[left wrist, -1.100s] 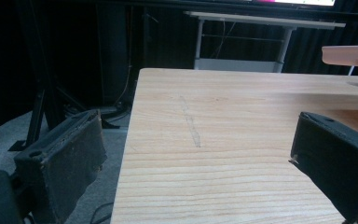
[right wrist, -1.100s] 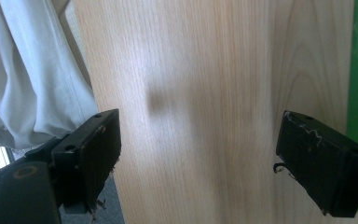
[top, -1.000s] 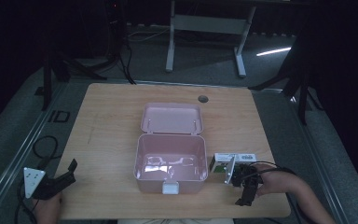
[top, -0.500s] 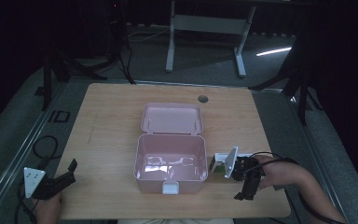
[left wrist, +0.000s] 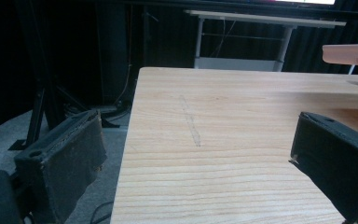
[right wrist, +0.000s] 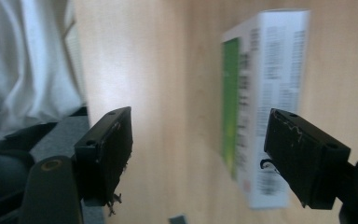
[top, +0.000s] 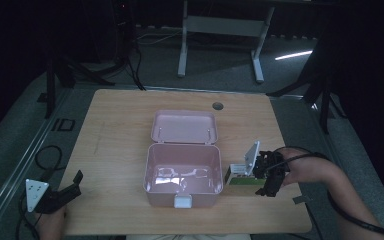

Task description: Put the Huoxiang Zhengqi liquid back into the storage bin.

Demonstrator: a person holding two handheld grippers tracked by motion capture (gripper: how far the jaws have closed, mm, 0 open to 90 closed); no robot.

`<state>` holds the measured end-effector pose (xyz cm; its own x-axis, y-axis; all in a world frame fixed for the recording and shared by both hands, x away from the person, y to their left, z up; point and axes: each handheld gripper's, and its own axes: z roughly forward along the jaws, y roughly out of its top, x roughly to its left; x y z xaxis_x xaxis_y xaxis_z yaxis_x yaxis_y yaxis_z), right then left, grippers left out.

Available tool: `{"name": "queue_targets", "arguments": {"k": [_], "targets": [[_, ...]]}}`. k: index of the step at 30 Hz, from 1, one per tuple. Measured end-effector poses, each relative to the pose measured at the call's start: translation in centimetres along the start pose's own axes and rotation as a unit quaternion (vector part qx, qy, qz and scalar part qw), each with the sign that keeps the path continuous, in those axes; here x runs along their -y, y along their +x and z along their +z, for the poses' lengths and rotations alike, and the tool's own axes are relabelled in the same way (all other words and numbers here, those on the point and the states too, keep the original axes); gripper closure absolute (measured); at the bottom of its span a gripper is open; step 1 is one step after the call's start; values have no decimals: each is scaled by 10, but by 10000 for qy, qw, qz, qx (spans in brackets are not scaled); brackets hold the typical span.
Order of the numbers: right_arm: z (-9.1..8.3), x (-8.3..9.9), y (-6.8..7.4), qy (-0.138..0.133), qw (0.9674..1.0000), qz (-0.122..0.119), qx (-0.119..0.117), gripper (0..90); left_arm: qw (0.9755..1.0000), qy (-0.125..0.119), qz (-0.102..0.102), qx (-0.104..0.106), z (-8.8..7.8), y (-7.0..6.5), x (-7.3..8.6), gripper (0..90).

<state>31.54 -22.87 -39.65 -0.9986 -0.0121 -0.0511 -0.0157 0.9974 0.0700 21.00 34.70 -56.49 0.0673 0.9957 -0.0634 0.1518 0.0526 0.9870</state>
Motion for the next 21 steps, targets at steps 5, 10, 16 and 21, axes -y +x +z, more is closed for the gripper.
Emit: {"name": "queue_targets", "arguments": {"k": [5,10,16,21], "targets": [[-11,-4,-16,-28,9999,34,93,241,10000,8,2,6,0,0,0,31],[-13,-8,-29,48,9999,-32,135,255,10000,-2,-11,14,0,0,0,31],[-6,-9,-41,75,9999,57,112,283,10000,-1,-8,15,0,0,0,31],[6,-5,-49,110,9998,125,59,321,10000,-1,-4,10,0,0,0,31]]}}
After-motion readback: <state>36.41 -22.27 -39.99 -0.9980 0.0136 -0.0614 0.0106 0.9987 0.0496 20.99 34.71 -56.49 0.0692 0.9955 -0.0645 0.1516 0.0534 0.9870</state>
